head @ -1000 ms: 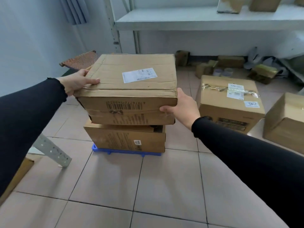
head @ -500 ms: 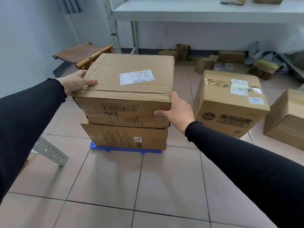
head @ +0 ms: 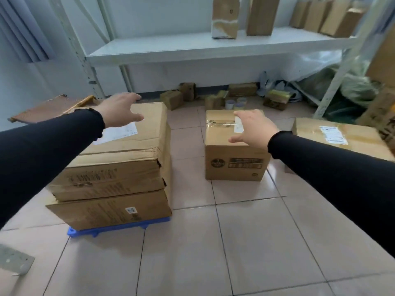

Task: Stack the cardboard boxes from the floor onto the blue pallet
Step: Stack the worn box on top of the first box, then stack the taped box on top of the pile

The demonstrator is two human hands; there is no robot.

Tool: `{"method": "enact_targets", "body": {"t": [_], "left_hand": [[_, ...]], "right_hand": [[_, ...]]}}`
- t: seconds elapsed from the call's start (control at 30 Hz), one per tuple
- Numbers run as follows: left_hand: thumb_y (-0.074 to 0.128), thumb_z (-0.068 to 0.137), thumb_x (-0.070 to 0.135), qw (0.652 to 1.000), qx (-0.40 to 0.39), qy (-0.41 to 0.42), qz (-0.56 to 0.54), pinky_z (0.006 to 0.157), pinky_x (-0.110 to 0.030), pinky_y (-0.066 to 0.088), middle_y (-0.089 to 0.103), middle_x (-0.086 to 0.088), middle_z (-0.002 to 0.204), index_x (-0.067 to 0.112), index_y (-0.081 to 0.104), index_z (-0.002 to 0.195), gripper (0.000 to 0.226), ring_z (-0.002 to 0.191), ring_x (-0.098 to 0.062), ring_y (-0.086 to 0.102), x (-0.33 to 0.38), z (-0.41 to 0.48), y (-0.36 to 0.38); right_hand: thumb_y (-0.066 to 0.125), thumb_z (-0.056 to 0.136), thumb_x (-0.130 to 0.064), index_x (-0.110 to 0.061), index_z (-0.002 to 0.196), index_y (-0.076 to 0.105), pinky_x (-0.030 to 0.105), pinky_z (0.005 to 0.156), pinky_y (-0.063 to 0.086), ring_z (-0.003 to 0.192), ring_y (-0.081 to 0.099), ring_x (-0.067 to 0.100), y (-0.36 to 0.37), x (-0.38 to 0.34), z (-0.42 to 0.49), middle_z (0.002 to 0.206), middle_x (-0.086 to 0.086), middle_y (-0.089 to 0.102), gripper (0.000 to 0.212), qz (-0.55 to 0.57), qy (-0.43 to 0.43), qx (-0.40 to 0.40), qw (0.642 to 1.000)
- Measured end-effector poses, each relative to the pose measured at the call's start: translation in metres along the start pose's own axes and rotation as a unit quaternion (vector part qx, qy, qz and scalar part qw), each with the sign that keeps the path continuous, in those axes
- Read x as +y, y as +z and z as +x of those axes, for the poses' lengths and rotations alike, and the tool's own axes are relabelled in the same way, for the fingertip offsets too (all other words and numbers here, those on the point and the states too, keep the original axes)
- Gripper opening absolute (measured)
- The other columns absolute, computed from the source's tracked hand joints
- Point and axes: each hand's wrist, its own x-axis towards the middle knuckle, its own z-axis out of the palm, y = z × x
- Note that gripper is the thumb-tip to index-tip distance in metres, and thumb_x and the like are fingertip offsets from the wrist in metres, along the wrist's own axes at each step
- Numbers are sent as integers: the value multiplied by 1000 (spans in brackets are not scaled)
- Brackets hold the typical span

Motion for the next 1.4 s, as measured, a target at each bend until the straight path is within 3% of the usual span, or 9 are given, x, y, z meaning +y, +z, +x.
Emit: {"method": "enact_targets", "body": {"t": [0.33,0.5,0.63,0.87,1.0,1.07,1.17,1.3,1.4], "left_hand": [[70,93,36,986,-17,128,-102,114,-41,34,41,-7,160,17,34,158,77,145,-27,40,297,55,49],[68,94,37,971,-79,154,-167,109,-37,39,42,-9,158,17,31,159,77,140,-27,45,419,65,113],[67,96,36,960,-122,148,-203,112,-34,35,38,-9,161,13,30,160,77,144,-25,41,486,74,166],[67,97,34,940,-184,38,-284,107,-36,39,37,-11,161,11,21,161,82,143,-29,41,539,112,247],[64,99,32,931,-203,-10,-302,93,-31,37,41,-13,157,7,24,158,75,139,-31,43,551,133,277],[64,99,32,924,-213,-21,-316,96,-32,37,40,-11,157,8,23,158,76,140,-31,43,555,141,286],[68,96,33,905,-233,-24,-356,98,-32,40,49,-5,149,13,31,155,72,130,-26,50,558,153,301],[65,98,31,868,-242,-57,-430,98,-31,38,52,-3,143,11,37,150,62,123,-21,50,560,156,307],[72,84,50,825,-245,-99,-500,113,-42,39,51,-7,148,9,35,152,88,132,-27,52,545,160,321]], "right_hand": [[75,83,-55,-11,161,27,48,118,33,149,31,35,-25,245,-83,164,10,35,102,-14,163,28,986],[73,88,-51,-13,163,23,45,118,32,151,29,32,-3,355,-136,167,10,30,97,19,249,15,968],[76,87,-44,-16,162,23,50,109,42,144,38,36,24,427,-157,159,13,41,96,65,303,16,951],[74,91,-39,-9,155,31,44,105,45,139,48,35,78,510,-149,154,15,48,83,140,368,-19,919],[74,91,-37,-13,162,16,44,101,52,134,52,34,100,533,-131,153,17,48,94,198,391,-32,898],[74,90,-38,-18,164,8,45,98,54,128,57,34,110,543,-122,151,16,51,101,220,391,-32,893],[76,89,-37,-19,164,9,45,99,53,125,59,33,122,555,-110,149,14,53,102,275,399,-25,874],[75,93,-25,-14,163,-2,39,93,47,125,53,34,130,554,-104,157,18,39,105,374,428,-11,823],[78,91,-24,-14,160,1,47,107,41,139,44,37,137,553,-105,161,19,32,104,442,439,43,781]]}}
